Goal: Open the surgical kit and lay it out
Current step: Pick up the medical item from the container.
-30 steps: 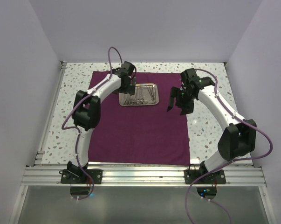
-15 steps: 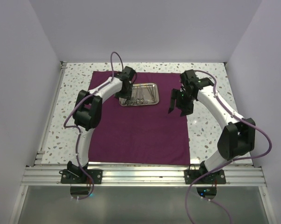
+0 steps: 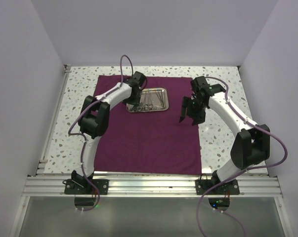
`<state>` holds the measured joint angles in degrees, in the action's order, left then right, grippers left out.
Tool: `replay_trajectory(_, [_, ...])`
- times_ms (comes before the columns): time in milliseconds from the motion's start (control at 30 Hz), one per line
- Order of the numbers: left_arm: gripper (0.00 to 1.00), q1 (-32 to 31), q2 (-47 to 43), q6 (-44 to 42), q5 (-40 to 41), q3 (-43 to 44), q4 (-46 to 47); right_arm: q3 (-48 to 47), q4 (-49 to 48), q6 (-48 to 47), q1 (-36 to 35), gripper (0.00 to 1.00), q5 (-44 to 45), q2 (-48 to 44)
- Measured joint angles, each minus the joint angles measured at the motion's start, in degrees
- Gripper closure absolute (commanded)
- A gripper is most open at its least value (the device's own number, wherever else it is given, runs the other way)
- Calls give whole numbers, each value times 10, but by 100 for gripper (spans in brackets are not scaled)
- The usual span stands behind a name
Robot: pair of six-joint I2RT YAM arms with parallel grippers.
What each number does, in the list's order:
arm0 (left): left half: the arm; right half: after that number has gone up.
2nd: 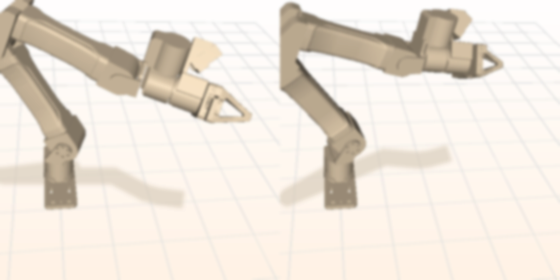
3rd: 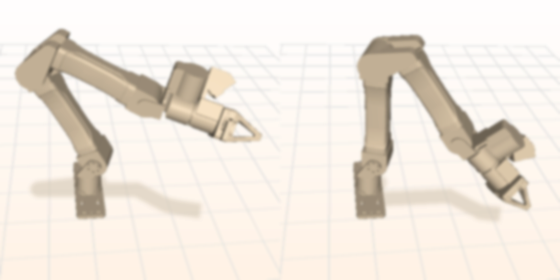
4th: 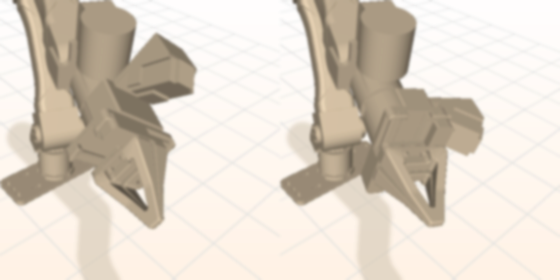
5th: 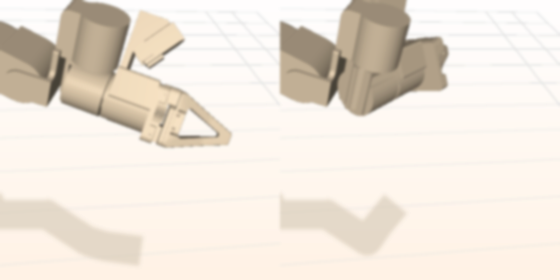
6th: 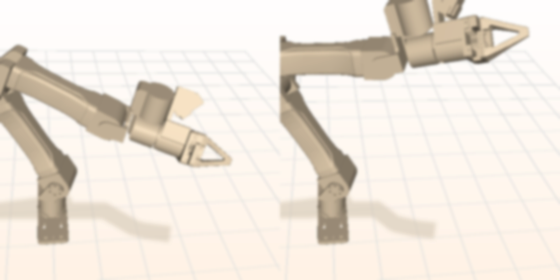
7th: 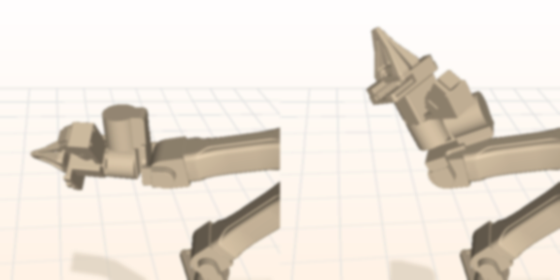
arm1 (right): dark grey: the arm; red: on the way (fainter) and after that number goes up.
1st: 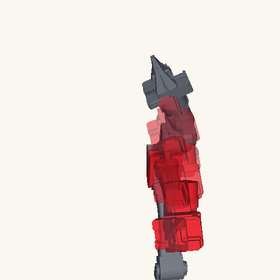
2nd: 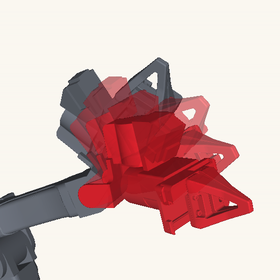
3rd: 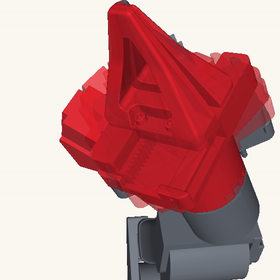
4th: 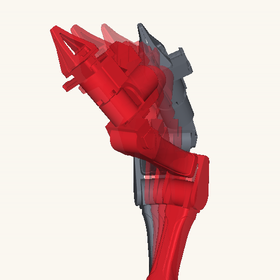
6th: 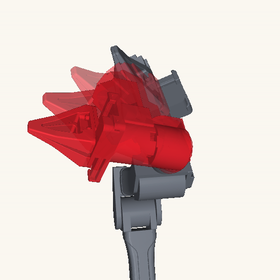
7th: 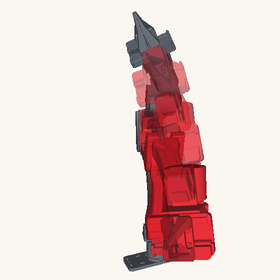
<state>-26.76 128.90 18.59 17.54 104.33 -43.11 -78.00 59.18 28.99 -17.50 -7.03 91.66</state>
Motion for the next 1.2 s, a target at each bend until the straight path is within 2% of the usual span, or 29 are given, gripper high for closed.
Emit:
replay_trajectory(300, [49,-16,0,-9,13,0,-1,12,-1,1,0,32,0,0])
replay_trajectory(333, [53,-16,0,-9,14,0,0,14,-1,1,0,32,0,0])
replay_trajectory(633, [52,-38,0,-13,42,7,-3,16,-2,2,0,33,1,0])
replay_trajectory(1000, [52,-41,12,-12,25,7,2,16,-1,1,0,33,4,0])
replay_trajectory(1133, [58,-37,12,-9,10,7,5,16,0,0,2,33,7,0])
replay_trajectory(1200, [65,-32,12,-5,-6,6,7,16,1,-2,2,34,13,0])
